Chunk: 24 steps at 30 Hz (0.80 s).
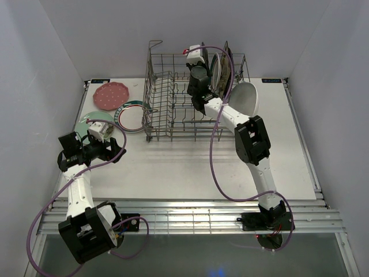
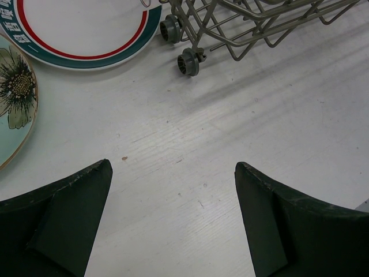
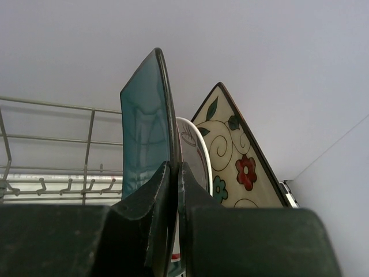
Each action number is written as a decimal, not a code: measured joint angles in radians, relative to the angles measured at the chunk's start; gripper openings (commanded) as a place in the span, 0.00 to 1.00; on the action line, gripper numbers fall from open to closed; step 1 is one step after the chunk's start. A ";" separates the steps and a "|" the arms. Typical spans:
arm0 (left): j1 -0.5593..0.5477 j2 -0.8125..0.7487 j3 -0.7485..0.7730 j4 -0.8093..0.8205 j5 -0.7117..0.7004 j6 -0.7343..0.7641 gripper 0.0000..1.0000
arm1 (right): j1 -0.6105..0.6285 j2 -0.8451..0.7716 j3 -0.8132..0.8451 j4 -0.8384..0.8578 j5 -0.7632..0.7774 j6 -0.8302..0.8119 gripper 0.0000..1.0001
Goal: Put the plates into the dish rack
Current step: Insert the plate into the dish rack.
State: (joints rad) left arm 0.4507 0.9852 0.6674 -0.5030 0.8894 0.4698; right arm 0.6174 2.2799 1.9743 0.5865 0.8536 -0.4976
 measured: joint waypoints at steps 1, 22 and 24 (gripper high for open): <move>0.000 0.000 0.000 0.001 0.000 0.000 0.98 | -0.002 0.005 0.007 0.002 0.000 -0.004 0.08; 0.000 -0.010 -0.003 0.003 0.000 0.000 0.98 | -0.028 0.087 0.047 0.095 -0.008 -0.008 0.08; 0.000 -0.013 -0.005 0.003 0.000 0.000 0.98 | -0.028 0.102 0.047 0.096 -0.015 -0.006 0.08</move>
State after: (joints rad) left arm 0.4507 0.9726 0.6621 -0.4999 0.8894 0.4698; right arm 0.5892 2.3817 2.0209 0.6823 0.8387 -0.5037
